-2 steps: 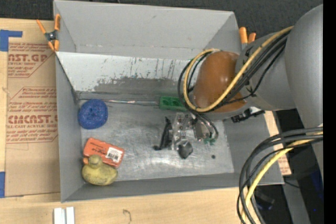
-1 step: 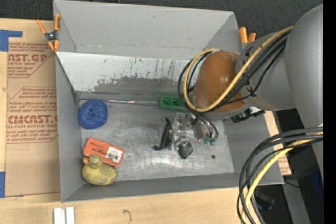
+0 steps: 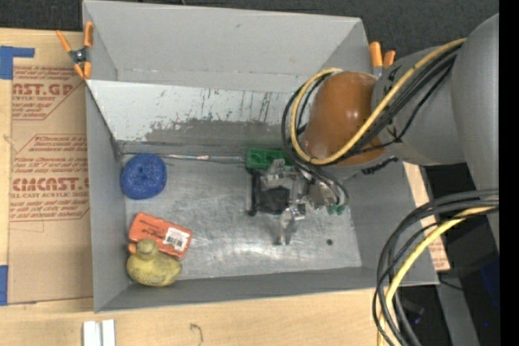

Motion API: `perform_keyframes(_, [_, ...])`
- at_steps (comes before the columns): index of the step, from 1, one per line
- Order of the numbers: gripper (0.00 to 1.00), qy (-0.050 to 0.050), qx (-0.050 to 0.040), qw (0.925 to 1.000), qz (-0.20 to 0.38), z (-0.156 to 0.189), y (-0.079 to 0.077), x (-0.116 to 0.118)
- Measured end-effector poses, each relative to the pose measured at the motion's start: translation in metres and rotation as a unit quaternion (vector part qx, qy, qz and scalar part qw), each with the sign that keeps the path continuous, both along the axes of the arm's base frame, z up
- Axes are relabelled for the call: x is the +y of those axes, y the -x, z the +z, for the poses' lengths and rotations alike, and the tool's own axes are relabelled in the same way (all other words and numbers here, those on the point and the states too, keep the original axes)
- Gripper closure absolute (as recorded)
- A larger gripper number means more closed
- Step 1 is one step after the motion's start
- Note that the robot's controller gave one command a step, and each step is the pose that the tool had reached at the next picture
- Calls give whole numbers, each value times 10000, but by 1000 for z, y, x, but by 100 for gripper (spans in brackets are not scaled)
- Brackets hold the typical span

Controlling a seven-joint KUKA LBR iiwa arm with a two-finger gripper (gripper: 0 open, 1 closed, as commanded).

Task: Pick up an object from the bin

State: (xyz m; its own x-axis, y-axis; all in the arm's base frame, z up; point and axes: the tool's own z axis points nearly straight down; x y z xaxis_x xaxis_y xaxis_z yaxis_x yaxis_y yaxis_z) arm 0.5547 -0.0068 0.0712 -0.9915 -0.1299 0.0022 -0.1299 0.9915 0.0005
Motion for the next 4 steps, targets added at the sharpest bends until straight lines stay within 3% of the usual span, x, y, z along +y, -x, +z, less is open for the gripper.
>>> perform_keyframes(1, [100,-6,-57,10000,-8,3,-3,0])
perform_keyframes(2, [100,-7,-57,10000,-8,3,-3,0])
perform_keyframes(3, [100,-2,22,10000,80,38,4,0])
perform_keyframes(4, [100,2,-40,9999,147,75,3,0])
